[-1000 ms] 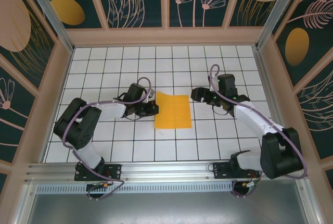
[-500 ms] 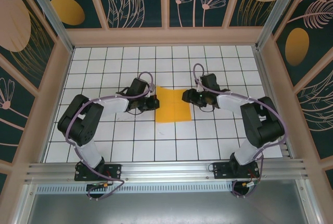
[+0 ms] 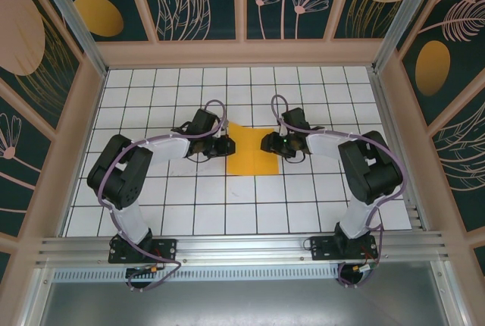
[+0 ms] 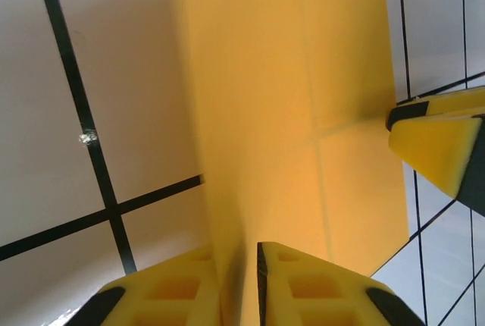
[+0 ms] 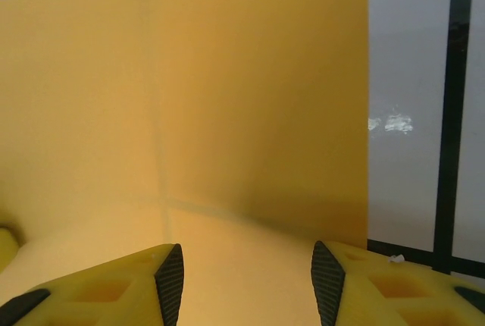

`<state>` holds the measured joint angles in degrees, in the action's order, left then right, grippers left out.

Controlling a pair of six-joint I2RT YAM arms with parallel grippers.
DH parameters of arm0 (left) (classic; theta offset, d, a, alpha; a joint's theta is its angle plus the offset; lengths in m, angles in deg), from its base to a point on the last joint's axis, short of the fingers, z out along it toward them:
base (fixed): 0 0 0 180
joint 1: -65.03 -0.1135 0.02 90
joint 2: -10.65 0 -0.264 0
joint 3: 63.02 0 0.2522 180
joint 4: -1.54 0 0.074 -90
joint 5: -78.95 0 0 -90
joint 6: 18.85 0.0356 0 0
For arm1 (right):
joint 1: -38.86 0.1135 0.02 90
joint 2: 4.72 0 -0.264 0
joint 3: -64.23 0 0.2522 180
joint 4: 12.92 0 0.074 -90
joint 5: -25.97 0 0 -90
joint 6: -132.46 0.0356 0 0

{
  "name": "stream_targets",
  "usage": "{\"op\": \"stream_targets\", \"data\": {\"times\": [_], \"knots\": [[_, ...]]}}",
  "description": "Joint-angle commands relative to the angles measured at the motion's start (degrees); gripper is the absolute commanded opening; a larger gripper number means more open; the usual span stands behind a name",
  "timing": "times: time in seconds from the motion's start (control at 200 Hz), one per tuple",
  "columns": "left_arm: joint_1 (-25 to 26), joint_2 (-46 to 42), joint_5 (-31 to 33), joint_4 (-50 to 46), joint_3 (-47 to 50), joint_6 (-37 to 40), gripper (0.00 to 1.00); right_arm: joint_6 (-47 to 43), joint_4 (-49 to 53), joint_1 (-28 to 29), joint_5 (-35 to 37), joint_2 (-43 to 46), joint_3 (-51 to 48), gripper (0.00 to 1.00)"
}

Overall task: Fold a paper plane with a square sheet of paper (fold left side to right side)
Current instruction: First fold in half a square sheet of paper at the center of the table.

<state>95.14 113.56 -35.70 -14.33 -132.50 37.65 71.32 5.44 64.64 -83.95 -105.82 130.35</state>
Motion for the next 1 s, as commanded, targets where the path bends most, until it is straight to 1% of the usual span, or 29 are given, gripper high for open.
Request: {"op": "stream_targets", "data": {"times": [0.0,0.09,0.25,0.415,0.525,0.621,0.736,0.961,0.996], "knots": [[-0.23,-0.33,-3.65,1.67,-0.5,-0.98,0.28,-0.48,3.67,0.95,2.26,-1.66,-0.27,0.52],[-0.03,-0.69,-6.79,4.32,-0.6,-2.74,0.36,0.0,3.02,1.09,1.96,-1.65,-1.09,0.52],[1.48,0.25,-10.14,7.62,-2.29,-4.96,0.44,0.75,1.44,1.13,0.79,-1.7,-2.06,0.52],[3.55,2.89,-11.71,9.26,-4.77,-6.01,0.49,1.65,-0.65,1.14,-0.08,-0.74,-3.53,0.52],[4.51,4.38,-12.01,10.39,-5.57,-6.81,0.51,2.42,-3.74,0.98,-2.09,0.57,-4.89,0.52],[4.69,4.75,-11.86,10.55,-5.89,-6.85,0.53,2.85,-5.81,0.7,-3.82,1.51,-5.71,0.53],[4.77,4.89,-11.95,10.63,-6.06,-6.88,0.53,3.62,-8.44,-0.57,-6.07,3.16,-6.75,0.53],[4.92,5.44,-11.49,10.63,-6.23,-7.14,0.52,5.48,-14.76,-5.73,-13.04,9.55,-10.12,0.53],[4.91,5.53,-11.39,10.59,-6.24,-7.13,0.51,6.33,-16.75,-6.63,-14.84,10.76,-11.02,0.54]]}}
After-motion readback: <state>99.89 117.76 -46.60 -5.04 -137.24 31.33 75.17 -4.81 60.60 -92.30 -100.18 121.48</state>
